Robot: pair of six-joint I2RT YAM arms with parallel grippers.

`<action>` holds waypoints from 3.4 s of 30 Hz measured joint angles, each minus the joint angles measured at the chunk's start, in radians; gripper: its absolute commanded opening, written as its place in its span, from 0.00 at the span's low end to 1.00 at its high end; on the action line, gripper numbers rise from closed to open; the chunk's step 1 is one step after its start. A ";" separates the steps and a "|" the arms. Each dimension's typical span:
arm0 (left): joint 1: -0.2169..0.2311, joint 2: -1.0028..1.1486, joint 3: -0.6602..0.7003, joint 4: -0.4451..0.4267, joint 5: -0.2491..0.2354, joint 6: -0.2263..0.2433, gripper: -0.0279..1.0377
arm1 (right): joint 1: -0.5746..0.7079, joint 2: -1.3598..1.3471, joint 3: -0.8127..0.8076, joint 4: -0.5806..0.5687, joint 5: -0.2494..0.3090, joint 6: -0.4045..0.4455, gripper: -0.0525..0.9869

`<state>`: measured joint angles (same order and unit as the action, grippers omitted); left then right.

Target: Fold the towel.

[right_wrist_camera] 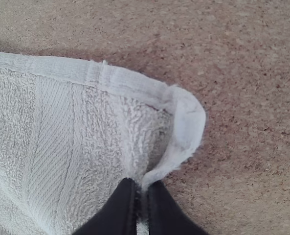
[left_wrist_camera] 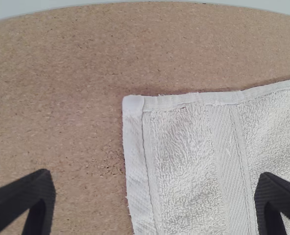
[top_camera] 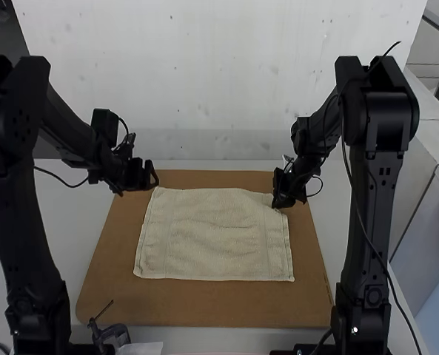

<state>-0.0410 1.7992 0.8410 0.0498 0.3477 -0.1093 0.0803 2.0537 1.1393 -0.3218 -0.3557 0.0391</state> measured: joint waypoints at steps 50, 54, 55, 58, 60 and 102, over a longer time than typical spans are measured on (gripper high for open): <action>-0.092 0.223 0.172 -0.148 -0.044 0.105 0.04 | -0.028 -0.096 -0.112 0.042 -0.093 -0.018 0.08; -0.093 0.176 0.127 -0.157 -0.040 0.105 0.04 | -0.038 -0.130 -0.121 0.032 -0.097 -0.018 0.08; -0.093 0.163 0.118 -0.158 -0.040 0.105 0.04 | -0.040 -0.144 -0.123 0.031 -0.099 -0.018 0.08; -0.092 0.119 0.114 -0.158 -0.037 0.105 0.04 | -0.047 -0.170 -0.121 0.032 -0.106 -0.018 0.08; -0.089 0.098 0.114 -0.157 -0.034 0.105 0.04 | -0.051 -0.171 -0.110 0.032 -0.108 -0.017 0.08; -0.038 -0.094 0.138 -0.297 -0.003 0.093 0.04 | -0.076 -0.308 -0.090 -0.053 -0.164 0.011 0.08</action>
<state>-0.0788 1.7050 0.9794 -0.2470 0.3447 -0.0166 0.0040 1.7458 1.0492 -0.3752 -0.5201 0.0502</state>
